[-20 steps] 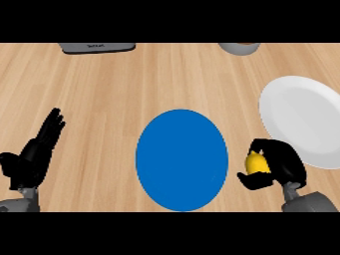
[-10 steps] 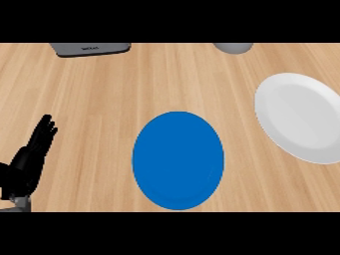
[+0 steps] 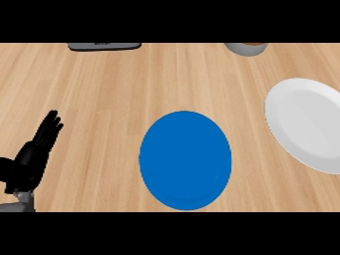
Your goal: Pick the lemon from the plate and place it in the plate
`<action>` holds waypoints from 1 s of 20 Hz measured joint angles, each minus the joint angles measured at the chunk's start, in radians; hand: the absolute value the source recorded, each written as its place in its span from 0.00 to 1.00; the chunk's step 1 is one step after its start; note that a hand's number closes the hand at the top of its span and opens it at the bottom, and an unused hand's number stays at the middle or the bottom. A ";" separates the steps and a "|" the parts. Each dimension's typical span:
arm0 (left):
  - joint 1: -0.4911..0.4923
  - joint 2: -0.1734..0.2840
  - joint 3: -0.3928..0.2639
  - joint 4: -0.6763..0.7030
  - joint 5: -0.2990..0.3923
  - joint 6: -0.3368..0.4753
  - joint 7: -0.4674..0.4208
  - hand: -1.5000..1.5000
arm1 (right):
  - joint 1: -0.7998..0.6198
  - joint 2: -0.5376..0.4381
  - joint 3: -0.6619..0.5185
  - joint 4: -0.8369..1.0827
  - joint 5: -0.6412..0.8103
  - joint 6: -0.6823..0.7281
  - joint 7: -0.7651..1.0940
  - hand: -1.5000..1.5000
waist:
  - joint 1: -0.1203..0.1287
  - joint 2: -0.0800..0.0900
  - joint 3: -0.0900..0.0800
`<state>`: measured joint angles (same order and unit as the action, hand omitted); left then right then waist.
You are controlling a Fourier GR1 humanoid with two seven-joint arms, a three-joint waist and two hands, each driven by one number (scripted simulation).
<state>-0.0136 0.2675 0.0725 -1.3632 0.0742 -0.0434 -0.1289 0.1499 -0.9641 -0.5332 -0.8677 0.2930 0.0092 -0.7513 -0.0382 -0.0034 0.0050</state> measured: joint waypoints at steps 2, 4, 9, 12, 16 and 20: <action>-0.012 -0.005 -0.005 0.005 -0.005 0.000 0.003 0.50 | -0.016 -0.031 -0.053 0.063 -0.036 0.016 -0.074 1.00 | 0.011 0.001 -0.001; -0.026 -0.006 -0.004 0.019 -0.005 -0.008 -0.003 0.50 | -0.044 -0.053 -0.085 0.115 -0.054 0.021 -0.124 1.00 | 0.021 0.002 -0.002; -0.030 -0.026 -0.019 0.021 -0.032 -0.004 -0.009 0.50 | -0.122 -0.082 -0.092 0.198 -0.057 0.048 -0.179 1.00 | 0.036 0.004 -0.004; -0.038 -0.029 -0.015 0.022 -0.034 -0.011 -0.003 0.50 | -0.166 -0.089 -0.077 0.177 -0.059 0.073 -0.143 1.00 | 0.039 0.004 -0.005; -0.050 -0.033 -0.010 0.036 -0.045 -0.011 -0.006 0.50 | -0.231 -0.062 -0.023 0.126 -0.036 0.076 -0.079 1.00 | 0.042 0.004 -0.005; -0.049 -0.044 -0.014 0.024 -0.053 -0.007 0.007 0.50 | -0.281 -0.016 0.045 0.043 -0.009 0.088 0.012 1.00 | 0.044 0.003 -0.005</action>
<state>-0.0627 0.2236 0.0581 -1.3391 0.0211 -0.0506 -0.1224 -0.1312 -0.9805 -0.4885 -0.8250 0.2843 0.0973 -0.7398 0.0054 0.0001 -0.0004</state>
